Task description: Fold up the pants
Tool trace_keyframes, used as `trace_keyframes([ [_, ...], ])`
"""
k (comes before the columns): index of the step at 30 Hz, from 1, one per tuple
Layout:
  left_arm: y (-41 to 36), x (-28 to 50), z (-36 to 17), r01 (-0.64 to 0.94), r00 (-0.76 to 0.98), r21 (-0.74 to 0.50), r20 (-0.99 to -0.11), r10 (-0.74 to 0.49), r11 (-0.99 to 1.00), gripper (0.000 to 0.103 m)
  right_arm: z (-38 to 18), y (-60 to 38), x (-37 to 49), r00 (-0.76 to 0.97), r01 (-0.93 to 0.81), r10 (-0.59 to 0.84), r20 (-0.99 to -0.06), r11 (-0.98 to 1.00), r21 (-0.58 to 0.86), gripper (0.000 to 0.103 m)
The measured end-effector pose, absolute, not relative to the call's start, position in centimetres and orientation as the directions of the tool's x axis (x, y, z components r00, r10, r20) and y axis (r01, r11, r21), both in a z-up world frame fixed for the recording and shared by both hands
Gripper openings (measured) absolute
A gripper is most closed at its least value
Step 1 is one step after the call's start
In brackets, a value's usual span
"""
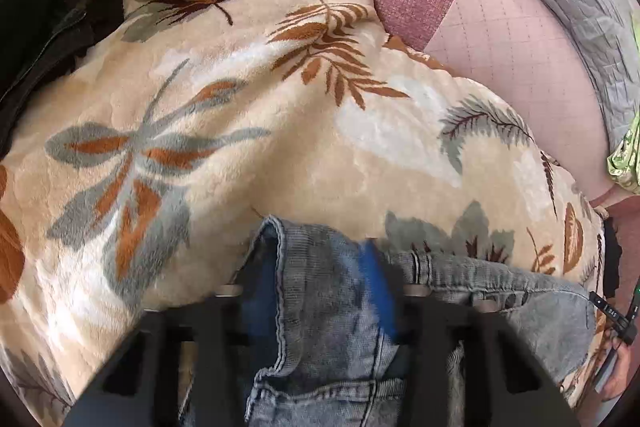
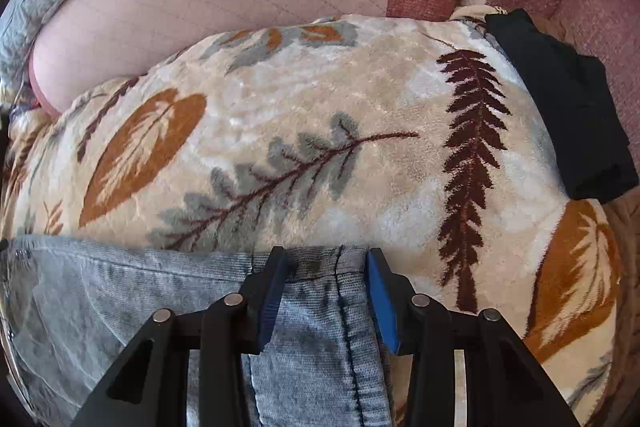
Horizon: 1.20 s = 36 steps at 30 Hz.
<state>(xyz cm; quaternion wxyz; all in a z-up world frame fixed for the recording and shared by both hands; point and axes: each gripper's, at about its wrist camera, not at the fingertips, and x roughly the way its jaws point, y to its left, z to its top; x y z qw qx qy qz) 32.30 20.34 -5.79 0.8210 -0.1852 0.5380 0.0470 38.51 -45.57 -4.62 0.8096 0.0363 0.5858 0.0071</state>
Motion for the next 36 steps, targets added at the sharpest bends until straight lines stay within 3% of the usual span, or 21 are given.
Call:
trace_keyframes([
  [1,20.4,32.5,-6.1,-0.289,0.398,-0.238,-0.911,-0.109,0.927,0.005,-4.6,-45.4,38.5,0.316,0.025,0.039,-0.948,0.999,0.049,0.03],
  [5,19.7,32.9,-6.1,-0.292,0.375,-0.182,-0.925,-0.063,0.939,0.003,-3.8,-45.1,38.5,0.331,0.024,0.0,-0.944,1.0,0.009,0.015],
  [8,19.2,32.5,-4.8,-0.284,0.387,-0.163,-0.921,-0.042,0.945,0.002,-1.7,-45.3,37.9,0.376,0.031,-0.002,-0.927,0.999,0.011,0.015],
  [12,19.3,29.4,-0.3,-0.252,0.482,-0.223,-0.873,-0.078,0.942,0.002,2.4,-45.9,35.6,0.449,0.039,0.023,-0.893,0.998,0.046,0.015],
  [20,19.4,14.9,9.2,-0.104,0.631,-0.301,-0.756,-0.17,0.948,0.003,11.8,-47.8,22.5,0.615,0.02,0.114,-0.78,0.987,0.159,0.015],
  [24,20.2,6.4,9.2,-0.065,0.63,-0.344,-0.742,-0.229,0.937,0.003,11.4,-49.8,12.9,0.633,0.015,0.159,-0.758,0.976,0.216,0.015],
  [27,20.6,2.0,6.1,-0.055,0.56,-0.33,-0.792,-0.244,0.942,0.004,7.9,-51.3,6.9,0.578,0.031,0.196,-0.792,0.965,0.261,0.016],
  [29,20.8,0.3,3.7,-0.061,0.503,-0.294,-0.835,-0.225,0.954,0.007,3.3,-51.2,4.1,0.444,0.006,0.275,-0.853,0.951,0.31,0.019],
  [31,21.2,-0.4,0.8,-0.075,0.393,-0.261,-0.895,-0.212,0.962,0.012,0.5,-51.1,2.5,0.367,0.015,0.23,-0.901,0.967,0.253,0.022],
  [32,21.4,-0.6,-0.1,-0.098,0.353,-0.233,-0.917,-0.185,0.967,0.016,0.0,-51.5,2.0,0.356,0.035,0.227,-0.906,0.966,0.256,0.03],
  [33,21.7,-0.7,-0.4,-0.121,0.339,-0.186,-0.931,-0.136,0.975,0.022,0.3,-52.0,1.6,0.369,0.058,0.234,-0.899,0.96,0.274,0.046],
  [36,22.1,-1.0,2.6,-0.158,0.433,-0.136,-0.9,-0.055,0.978,0.026,3.4,-53.4,1.3,0.475,0.102,0.241,-0.846,0.94,0.326,0.059],
])
